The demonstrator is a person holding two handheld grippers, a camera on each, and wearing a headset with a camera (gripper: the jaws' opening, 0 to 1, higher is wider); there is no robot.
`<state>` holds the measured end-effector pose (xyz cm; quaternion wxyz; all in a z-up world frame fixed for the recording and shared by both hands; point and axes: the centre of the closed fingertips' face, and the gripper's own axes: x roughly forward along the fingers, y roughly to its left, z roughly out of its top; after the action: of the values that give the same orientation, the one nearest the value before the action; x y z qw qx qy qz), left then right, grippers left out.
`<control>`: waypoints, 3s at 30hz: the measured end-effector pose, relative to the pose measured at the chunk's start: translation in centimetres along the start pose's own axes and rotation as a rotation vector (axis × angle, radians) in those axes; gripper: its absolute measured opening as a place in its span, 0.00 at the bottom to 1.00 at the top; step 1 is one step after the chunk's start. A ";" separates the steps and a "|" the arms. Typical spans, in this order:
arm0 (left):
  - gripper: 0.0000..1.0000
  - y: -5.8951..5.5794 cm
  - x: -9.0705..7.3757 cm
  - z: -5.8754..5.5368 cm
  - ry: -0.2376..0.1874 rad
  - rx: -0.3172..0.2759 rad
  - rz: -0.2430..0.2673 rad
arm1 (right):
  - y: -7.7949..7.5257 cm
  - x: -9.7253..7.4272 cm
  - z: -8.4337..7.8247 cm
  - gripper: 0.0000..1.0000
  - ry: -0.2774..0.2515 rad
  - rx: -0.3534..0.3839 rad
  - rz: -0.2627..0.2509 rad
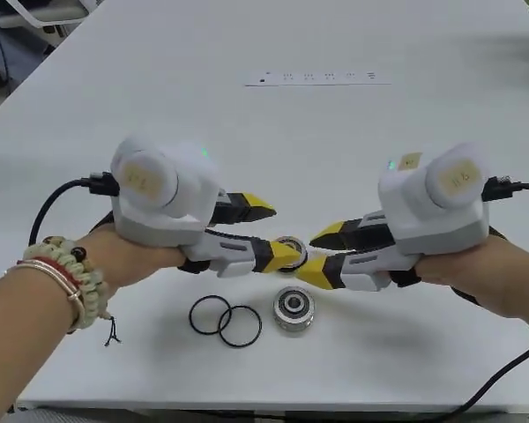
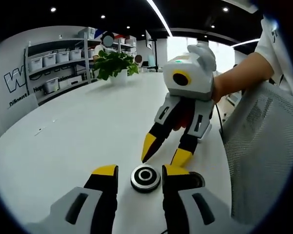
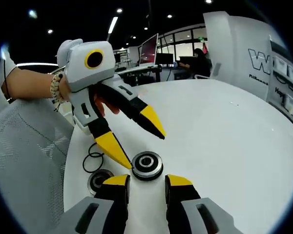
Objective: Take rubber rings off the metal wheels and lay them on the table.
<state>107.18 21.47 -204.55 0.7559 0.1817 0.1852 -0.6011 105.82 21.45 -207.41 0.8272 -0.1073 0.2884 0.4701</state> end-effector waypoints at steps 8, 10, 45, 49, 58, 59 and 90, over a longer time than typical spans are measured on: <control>0.15 -0.3 0.6 -0.5 0.010 -0.005 -0.010 | 0.0 0.2 -0.2 0.24 0.002 0.010 0.000; 0.15 -0.3 0.6 -0.7 0.018 -0.015 -0.009 | 0.1 0.2 -0.2 0.24 0.001 0.012 0.001; 0.08 -0.6 0.7 -1.0 0.034 -0.007 -0.020 | 0.5 0.3 -0.1 0.15 0.006 -0.020 0.023; 0.08 -0.5 0.7 -1.1 0.032 -0.005 -0.021 | 0.4 0.1 -0.1 0.13 0.010 -0.031 0.028; 0.08 -0.3 0.6 -1.2 0.030 -0.007 -0.022 | -0.1 0.1 -0.4 0.00 0.036 -0.046 0.012; 0.08 -0.3 0.6 -1.2 0.030 -0.007 -0.021 | -0.2 0.2 -0.5 0.00 0.039 -0.040 0.011; 0.08 -0.7 0.5 -1.3 0.023 0.018 -0.024 | -0.3 -0.9 1.1 0.00 -0.007 0.560 -0.005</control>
<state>106.50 21.60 -205.96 0.7449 0.1930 0.1906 -0.6096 106.10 21.15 -205.98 0.8268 0.1263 0.4041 0.3704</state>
